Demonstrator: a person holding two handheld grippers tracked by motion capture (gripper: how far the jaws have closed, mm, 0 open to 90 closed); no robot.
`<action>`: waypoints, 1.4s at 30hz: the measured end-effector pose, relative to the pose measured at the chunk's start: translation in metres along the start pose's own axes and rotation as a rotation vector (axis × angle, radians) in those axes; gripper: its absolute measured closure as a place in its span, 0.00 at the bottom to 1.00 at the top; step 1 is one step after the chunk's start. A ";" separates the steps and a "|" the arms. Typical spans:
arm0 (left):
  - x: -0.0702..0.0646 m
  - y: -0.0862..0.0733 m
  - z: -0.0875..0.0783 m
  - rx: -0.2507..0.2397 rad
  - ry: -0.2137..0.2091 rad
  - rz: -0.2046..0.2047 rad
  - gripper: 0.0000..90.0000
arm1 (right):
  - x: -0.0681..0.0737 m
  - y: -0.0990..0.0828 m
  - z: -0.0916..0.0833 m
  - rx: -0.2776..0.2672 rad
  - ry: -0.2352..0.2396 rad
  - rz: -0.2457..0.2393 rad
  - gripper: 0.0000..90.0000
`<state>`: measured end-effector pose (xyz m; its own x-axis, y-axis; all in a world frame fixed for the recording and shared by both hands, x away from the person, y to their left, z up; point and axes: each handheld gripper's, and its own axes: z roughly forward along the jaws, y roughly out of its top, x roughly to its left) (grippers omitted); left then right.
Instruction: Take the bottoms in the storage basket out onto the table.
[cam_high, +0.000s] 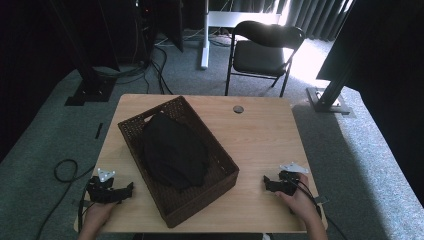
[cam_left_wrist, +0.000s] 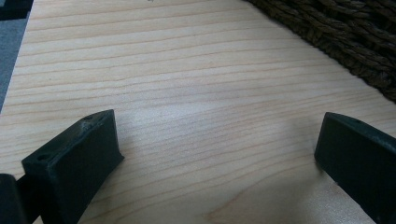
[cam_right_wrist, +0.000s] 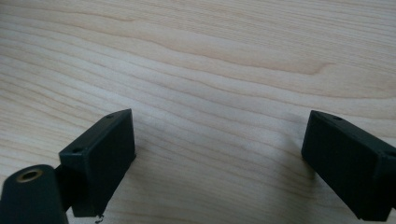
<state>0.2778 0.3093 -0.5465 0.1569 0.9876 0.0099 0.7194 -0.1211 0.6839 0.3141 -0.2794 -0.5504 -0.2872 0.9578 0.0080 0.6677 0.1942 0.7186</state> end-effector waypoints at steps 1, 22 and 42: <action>0.000 0.000 0.000 0.000 0.000 0.000 0.00 | 0.000 0.000 0.000 0.000 0.000 0.000 0.10; 0.000 0.000 0.000 0.000 0.000 0.000 0.00 | -0.003 0.012 0.011 -0.011 -0.052 0.041 0.13; 0.000 0.000 0.000 0.000 0.000 0.000 0.00 | 0.000 0.029 -0.020 -0.172 -0.035 0.078 0.13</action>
<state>0.2778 0.3093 -0.5465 0.1567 0.9876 0.0098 0.7192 -0.1209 0.6842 0.3198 -0.2783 -0.5153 -0.2127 0.9760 0.0463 0.5591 0.0827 0.8250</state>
